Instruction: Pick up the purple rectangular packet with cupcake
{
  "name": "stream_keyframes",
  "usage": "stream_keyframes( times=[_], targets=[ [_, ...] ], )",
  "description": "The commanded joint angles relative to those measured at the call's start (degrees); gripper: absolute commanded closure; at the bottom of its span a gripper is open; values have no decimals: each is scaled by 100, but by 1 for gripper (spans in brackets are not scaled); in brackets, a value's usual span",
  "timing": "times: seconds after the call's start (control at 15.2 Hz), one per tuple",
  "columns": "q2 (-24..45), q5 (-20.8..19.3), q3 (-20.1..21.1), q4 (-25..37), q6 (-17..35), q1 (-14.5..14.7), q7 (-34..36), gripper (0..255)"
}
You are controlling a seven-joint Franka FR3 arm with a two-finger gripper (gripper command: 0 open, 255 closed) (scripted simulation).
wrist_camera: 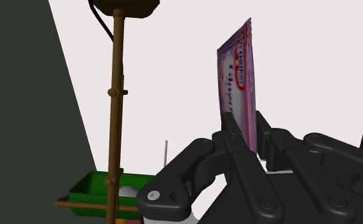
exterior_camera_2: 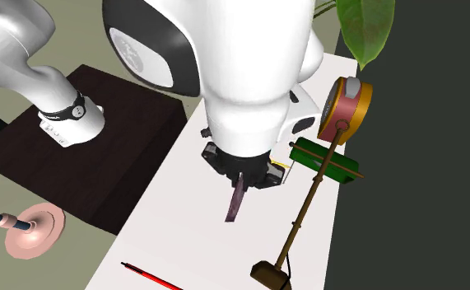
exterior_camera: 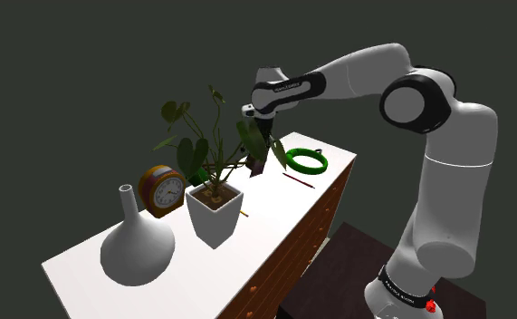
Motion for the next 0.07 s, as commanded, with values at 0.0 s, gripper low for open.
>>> stream_keyframes(
  times=[0.0],
  targets=[
    [-26, -8, -2, 17, -45, 3, 5, 255]
  ],
)
